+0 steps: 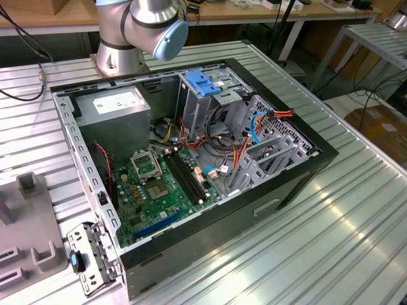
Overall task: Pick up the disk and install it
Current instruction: 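Pick up the disk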
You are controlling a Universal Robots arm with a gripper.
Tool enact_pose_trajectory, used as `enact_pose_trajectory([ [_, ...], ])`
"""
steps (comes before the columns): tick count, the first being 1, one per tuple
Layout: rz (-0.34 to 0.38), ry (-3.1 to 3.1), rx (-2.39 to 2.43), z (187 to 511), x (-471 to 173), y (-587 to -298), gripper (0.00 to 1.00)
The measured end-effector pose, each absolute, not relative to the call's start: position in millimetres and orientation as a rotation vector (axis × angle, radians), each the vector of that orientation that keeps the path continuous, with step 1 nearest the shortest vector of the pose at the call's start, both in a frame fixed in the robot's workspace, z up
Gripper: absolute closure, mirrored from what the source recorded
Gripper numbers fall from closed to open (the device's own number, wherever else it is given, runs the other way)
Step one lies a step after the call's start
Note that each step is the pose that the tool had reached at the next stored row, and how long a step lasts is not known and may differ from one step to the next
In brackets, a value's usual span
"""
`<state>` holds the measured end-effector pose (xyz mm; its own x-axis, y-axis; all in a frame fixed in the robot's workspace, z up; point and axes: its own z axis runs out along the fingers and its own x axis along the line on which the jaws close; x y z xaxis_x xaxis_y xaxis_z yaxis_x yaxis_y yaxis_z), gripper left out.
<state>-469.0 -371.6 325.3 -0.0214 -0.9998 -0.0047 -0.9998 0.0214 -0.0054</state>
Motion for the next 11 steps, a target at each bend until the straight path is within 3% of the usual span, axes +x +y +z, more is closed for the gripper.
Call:
enact_pose_trajectory([
  [11,-0.001,2.240,-2.192,341.1,-469.0,-371.6,0.63],
])
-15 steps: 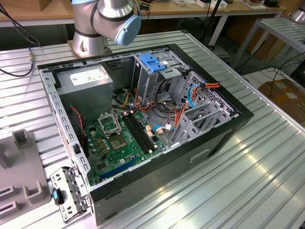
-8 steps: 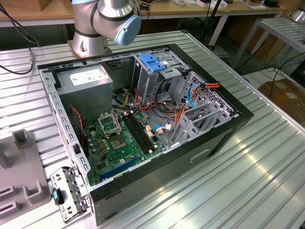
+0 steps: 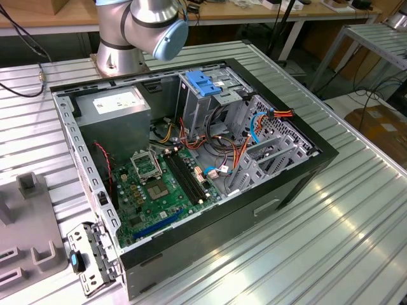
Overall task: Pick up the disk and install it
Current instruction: 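Pick up the disk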
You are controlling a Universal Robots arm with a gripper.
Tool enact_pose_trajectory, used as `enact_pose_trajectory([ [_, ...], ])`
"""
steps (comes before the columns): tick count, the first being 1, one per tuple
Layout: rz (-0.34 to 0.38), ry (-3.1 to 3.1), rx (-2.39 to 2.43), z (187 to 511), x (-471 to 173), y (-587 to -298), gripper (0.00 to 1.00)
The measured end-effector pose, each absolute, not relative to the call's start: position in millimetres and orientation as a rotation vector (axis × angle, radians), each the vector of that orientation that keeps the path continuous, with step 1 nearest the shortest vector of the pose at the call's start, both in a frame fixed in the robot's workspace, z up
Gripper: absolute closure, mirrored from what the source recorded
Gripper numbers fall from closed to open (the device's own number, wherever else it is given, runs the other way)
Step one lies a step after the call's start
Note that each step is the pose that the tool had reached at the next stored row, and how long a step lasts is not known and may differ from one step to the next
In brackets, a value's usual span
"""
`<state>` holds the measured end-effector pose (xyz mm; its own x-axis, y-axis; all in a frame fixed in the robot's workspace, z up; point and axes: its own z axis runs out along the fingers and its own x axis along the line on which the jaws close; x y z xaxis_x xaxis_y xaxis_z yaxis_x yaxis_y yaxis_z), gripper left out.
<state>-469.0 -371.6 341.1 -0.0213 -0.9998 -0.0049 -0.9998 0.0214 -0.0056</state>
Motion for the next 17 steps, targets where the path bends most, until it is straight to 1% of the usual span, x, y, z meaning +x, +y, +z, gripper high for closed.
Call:
enact_pose_trajectory([
  [17,0.012,2.234,-2.187,348.7,-469.0,-371.6,0.63],
])
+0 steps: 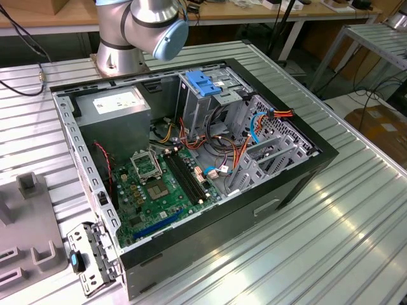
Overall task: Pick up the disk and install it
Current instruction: 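Pick up the disk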
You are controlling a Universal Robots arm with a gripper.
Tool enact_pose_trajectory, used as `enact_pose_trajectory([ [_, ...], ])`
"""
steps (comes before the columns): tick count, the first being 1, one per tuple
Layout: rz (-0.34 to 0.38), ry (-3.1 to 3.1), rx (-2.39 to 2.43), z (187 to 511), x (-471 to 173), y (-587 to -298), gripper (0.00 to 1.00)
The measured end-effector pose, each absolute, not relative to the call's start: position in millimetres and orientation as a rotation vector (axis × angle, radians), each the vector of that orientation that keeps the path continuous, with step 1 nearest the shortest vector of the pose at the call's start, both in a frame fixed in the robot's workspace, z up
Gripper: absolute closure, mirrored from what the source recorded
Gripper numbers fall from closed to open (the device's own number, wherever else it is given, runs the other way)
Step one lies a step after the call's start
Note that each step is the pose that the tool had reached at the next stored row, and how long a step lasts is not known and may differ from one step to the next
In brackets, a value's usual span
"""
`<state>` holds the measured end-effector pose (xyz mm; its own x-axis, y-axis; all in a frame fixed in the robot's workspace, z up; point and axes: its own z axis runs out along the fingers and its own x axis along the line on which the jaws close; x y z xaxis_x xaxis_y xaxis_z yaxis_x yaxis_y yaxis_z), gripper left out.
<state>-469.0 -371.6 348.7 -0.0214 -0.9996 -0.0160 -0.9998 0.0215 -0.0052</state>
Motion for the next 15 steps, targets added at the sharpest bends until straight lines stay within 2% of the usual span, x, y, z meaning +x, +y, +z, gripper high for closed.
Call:
enact_pose_trajectory([
  [15,0.016,2.233,-2.185,359.2,-469.0,-371.6,0.63],
])
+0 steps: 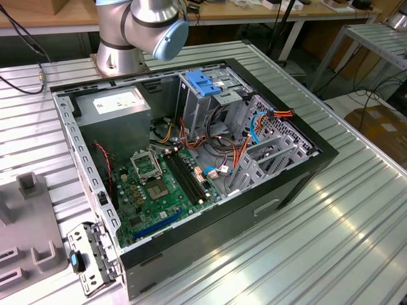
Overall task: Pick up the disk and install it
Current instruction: 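Pick up the disk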
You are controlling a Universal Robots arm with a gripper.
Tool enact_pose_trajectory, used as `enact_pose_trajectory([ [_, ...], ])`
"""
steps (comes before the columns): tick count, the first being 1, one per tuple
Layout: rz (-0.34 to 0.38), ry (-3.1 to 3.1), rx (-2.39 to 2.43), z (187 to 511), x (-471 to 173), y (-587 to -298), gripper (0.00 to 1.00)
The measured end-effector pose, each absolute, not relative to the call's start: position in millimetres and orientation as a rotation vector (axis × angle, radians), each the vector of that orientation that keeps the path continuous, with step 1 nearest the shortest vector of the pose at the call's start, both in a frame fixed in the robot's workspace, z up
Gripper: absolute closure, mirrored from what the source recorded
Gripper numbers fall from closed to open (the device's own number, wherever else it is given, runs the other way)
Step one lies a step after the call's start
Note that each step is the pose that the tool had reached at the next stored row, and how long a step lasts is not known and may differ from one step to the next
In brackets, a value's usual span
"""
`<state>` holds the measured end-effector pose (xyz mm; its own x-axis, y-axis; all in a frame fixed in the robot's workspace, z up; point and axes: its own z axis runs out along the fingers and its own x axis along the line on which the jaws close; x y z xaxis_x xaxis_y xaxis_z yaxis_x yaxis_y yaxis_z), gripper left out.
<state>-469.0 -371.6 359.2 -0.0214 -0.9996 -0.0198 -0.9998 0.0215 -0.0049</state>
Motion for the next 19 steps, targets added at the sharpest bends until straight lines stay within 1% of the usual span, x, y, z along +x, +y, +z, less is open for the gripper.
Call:
enact_pose_trajectory([
  [19,0.016,2.233,-2.185,367.0,-469.0,-371.6,0.63],
])
